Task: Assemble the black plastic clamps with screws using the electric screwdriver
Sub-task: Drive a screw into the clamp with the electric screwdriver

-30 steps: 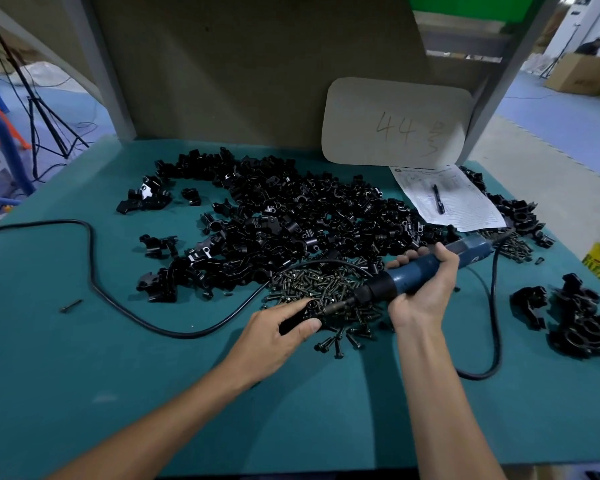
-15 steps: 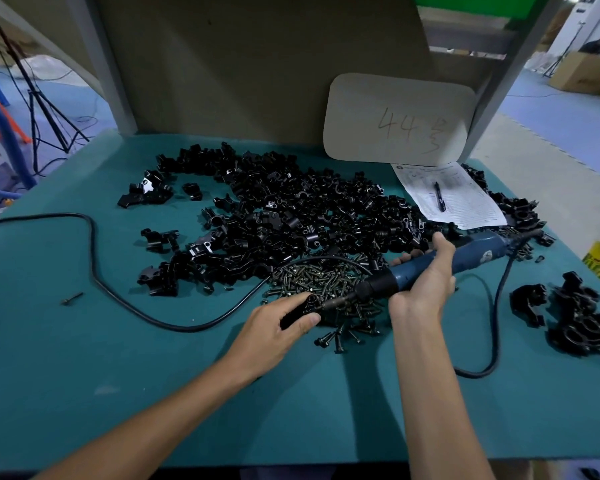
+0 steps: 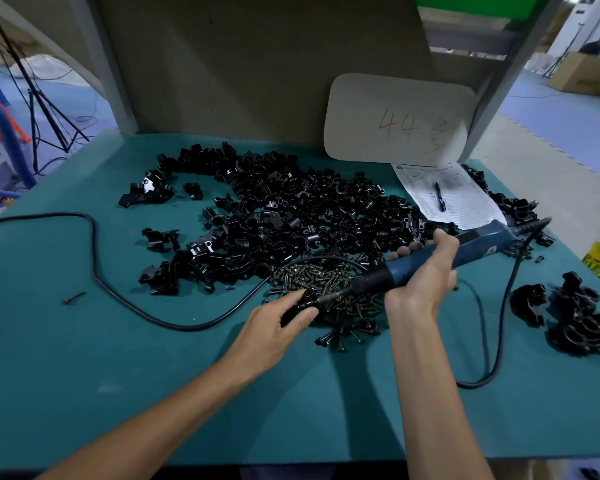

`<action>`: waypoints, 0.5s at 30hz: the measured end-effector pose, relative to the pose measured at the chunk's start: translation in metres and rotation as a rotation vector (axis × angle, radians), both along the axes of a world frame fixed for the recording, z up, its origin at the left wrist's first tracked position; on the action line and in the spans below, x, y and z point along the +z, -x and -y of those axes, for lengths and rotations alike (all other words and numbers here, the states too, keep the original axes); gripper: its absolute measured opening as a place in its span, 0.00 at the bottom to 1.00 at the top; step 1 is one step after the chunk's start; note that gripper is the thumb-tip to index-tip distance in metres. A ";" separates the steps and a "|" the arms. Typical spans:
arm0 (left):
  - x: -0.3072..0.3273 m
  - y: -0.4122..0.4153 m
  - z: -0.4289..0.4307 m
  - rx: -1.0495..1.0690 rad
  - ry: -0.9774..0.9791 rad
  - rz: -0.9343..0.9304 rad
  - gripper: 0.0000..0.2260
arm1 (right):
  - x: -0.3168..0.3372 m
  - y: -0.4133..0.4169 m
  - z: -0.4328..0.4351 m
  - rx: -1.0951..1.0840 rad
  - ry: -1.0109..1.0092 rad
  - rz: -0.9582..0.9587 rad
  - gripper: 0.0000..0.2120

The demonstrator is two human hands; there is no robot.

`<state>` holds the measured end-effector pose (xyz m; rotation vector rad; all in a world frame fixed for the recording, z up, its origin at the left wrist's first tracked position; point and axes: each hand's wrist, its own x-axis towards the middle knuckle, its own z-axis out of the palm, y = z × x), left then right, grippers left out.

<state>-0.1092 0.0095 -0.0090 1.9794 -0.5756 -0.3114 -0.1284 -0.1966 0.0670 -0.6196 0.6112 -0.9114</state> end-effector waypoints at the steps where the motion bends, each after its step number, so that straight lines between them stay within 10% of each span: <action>1: 0.000 0.000 0.000 0.008 0.017 0.000 0.31 | 0.000 -0.001 -0.001 0.000 -0.003 -0.001 0.17; 15: -0.010 -0.005 0.000 -0.002 -0.019 0.069 0.32 | -0.007 -0.002 0.001 -0.035 -0.077 -0.047 0.15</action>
